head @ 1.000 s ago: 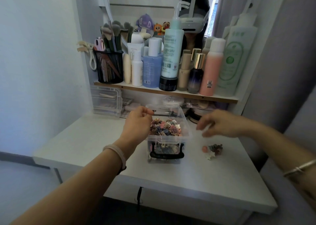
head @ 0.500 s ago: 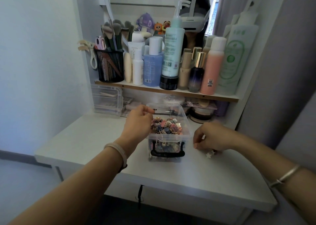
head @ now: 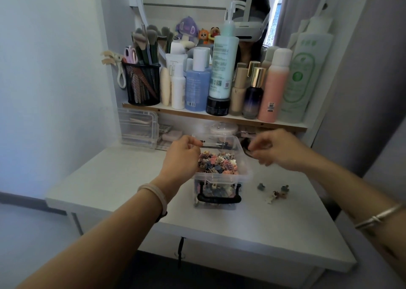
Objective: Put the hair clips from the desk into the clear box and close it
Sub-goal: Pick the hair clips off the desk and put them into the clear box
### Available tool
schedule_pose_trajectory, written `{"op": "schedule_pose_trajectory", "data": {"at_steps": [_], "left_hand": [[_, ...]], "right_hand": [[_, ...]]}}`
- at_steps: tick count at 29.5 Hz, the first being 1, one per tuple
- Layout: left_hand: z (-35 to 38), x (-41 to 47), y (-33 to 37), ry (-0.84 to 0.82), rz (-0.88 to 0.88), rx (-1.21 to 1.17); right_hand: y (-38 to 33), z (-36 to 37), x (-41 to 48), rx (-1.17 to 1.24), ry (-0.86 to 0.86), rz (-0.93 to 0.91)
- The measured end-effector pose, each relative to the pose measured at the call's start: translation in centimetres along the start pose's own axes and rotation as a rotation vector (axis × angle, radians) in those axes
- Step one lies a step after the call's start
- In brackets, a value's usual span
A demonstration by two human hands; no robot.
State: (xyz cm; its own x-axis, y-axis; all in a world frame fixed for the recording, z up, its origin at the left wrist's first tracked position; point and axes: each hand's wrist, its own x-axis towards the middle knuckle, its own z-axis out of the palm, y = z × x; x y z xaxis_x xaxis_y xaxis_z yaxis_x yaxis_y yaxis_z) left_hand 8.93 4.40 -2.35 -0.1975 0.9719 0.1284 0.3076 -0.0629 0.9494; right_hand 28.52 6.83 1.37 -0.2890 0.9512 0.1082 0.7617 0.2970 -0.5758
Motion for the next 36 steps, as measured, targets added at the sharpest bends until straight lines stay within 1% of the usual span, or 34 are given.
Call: {"op": "schedule_pose_trajectory", "data": {"at_steps": [2, 3, 4, 5, 7, 8, 10, 11, 12, 13, 15, 17, 19, 21, 23, 24, 27, 31, 36], "left_hand": [[0.1, -0.1, 0.0, -0.001, -0.005, -0.010], [0.2, -0.1, 0.0, -0.003, -0.009, -0.016], [0.2, -0.2, 0.1, -0.004, -0.010, -0.017], [0.2, -0.1, 0.2, -0.001, -0.008, -0.014], [0.2, -0.1, 0.2, 0.008, -0.002, -0.005], [0.2, -0.2, 0.2, 0.010, -0.001, -0.004], [0.2, -0.2, 0.2, 0.004, -0.008, -0.018], [0.1, -0.2, 0.2, 0.000, -0.010, -0.025], [0.2, -0.2, 0.2, -0.002, -0.012, -0.028], [0.2, -0.2, 0.2, -0.001, -0.013, -0.029], [0.1, -0.2, 0.2, -0.002, -0.015, -0.033], [0.1, -0.3, 0.2, -0.008, -0.015, -0.032], [0.1, -0.3, 0.2, -0.005, -0.009, -0.022], [0.1, -0.2, 0.0, 0.002, -0.009, -0.016], [0.1, -0.1, -0.1, 0.006, -0.006, -0.012], [0.1, -0.1, 0.0, 0.007, -0.003, -0.012], [0.2, 0.0, -0.1, 0.007, -0.006, -0.017], [0.2, 0.0, -0.2, 0.005, -0.004, -0.013], [0.2, 0.1, -0.2, 0.012, -0.003, -0.003]], "right_hand": [[1.7, 0.7, -0.3, -0.297, -0.225, 0.093], [2.3, 1.3, -0.5, -0.401, -0.316, 0.114], [2.7, 1.8, -0.8, -0.446, -0.344, 0.110], [3.0, 2.2, -0.7, -0.462, -0.327, 0.084], [2.8, 2.5, -0.6, -0.478, -0.216, 0.017], [2.5, 2.4, -0.4, -0.436, -0.106, -0.003], [1.1, 1.6, -0.1, -0.209, 0.165, -0.032], [0.0, 1.1, 0.0, -0.053, 0.252, -0.071], [-1.0, 0.8, 0.0, 0.067, 0.269, -0.122], [-2.0, 0.6, 0.0, 0.108, 0.239, -0.165], [-2.8, 0.8, 0.3, 0.030, 0.142, -0.195], [-2.1, 0.6, 0.4, -0.078, 0.123, -0.128], [-0.6, 0.2, 0.2, -0.274, 0.066, -0.020], [1.4, -0.1, -0.3, -0.491, -0.125, 0.106], [2.8, -0.1, -1.0, -0.587, -0.316, 0.204], [3.4, 0.0, -1.3, -0.598, -0.370, 0.231], [3.9, 0.3, -1.3, -0.537, -0.415, 0.273], [3.8, 0.5, -1.1, -0.516, -0.473, 0.242], [3.9, 0.7, -1.1, -0.481, -0.420, 0.215]]}}
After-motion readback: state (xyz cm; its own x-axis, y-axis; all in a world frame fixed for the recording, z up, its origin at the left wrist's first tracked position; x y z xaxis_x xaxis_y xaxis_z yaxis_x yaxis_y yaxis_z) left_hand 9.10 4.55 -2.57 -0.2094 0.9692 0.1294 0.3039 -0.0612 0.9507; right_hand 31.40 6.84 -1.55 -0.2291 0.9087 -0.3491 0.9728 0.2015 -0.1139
